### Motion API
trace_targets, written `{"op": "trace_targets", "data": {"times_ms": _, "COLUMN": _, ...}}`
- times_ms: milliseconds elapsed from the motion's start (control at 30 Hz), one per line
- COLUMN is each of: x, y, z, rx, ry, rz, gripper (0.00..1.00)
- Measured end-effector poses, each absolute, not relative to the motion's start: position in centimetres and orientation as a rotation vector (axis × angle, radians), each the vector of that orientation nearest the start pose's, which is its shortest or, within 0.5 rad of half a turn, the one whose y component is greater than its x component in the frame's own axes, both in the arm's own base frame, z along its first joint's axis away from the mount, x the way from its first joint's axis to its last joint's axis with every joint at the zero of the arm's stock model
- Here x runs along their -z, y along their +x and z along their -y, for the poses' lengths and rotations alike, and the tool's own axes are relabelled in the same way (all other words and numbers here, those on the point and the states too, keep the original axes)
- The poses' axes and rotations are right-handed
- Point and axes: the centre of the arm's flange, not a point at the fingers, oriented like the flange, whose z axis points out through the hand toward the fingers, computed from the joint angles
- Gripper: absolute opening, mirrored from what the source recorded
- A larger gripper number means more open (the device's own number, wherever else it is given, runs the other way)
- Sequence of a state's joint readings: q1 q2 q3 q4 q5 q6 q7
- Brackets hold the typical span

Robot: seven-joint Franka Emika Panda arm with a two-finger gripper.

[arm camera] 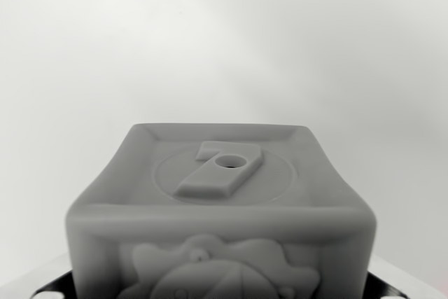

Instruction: Destack cube

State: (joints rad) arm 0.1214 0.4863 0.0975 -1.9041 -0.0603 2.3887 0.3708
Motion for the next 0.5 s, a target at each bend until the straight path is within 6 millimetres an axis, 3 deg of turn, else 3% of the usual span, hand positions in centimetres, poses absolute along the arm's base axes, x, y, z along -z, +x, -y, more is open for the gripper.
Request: {"op": "trace_targets", "data": {"times_ms": 500, "x": -20.5, "y": 61.6, "z": -13.6, "rx": -0.011, "ry": -3.133, "rz": -0.171, "gripper": 0.0}}
